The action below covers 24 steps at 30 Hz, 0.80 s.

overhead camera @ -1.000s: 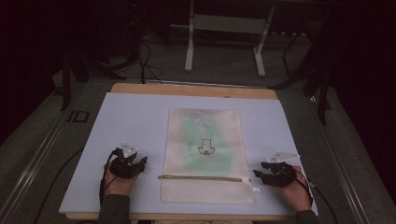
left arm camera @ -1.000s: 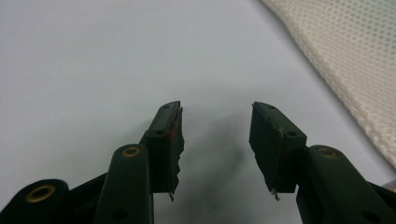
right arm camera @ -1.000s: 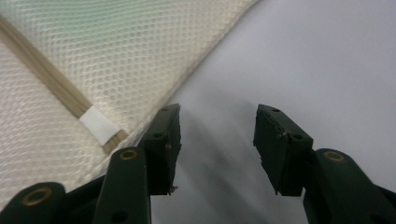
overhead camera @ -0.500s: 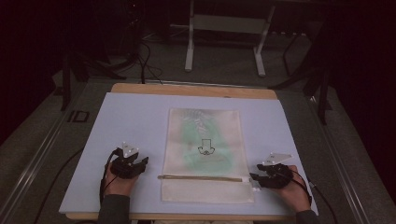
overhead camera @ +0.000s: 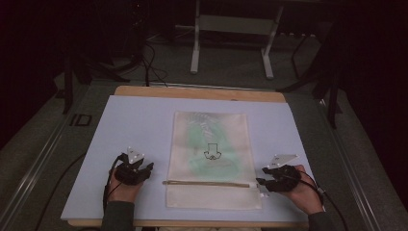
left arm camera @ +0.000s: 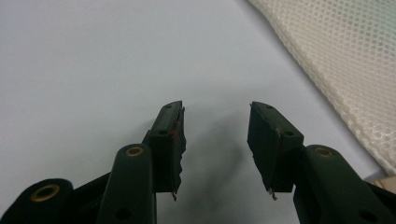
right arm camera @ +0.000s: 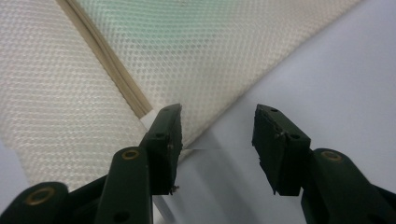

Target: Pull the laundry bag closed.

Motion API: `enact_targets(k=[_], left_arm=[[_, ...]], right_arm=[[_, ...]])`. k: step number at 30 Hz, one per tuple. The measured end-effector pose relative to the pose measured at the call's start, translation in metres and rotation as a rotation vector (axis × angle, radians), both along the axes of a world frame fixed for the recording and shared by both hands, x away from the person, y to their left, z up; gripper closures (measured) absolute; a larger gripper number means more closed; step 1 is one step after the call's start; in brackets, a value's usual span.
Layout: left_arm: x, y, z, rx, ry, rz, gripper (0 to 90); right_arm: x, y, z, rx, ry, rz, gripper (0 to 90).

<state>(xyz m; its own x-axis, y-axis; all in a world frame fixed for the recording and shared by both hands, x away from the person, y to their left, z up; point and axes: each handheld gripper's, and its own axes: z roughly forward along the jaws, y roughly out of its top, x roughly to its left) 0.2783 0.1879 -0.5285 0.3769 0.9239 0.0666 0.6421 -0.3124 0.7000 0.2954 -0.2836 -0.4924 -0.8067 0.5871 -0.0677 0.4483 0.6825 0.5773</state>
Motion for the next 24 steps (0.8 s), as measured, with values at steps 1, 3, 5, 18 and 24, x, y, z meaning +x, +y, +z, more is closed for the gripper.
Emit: enact_targets(k=[1,3,5,18,24], left_arm=[[0.0,-0.001,0.0,0.007,0.001,-0.006,55.1],[0.0,-0.003,0.0,0.015,0.001,-0.013,54.9],[0.0,-0.004,-0.001,0.012,0.0,-0.014,54.8],[0.001,-0.004,-0.002,0.007,0.002,-0.024,54.5],[0.001,-0.005,-0.002,0.005,0.004,-0.024,54.5]], right_arm=[[0.0,0.002,0.002,-0.002,0.003,0.014,52.1],[0.001,0.005,0.001,-0.003,0.007,0.024,51.6],[0.001,0.008,0.0,-0.007,0.012,0.03,50.6],[0.003,0.028,-0.002,0.011,0.019,0.071,49.5],[0.003,0.038,-0.002,0.009,0.025,0.095,49.9]])
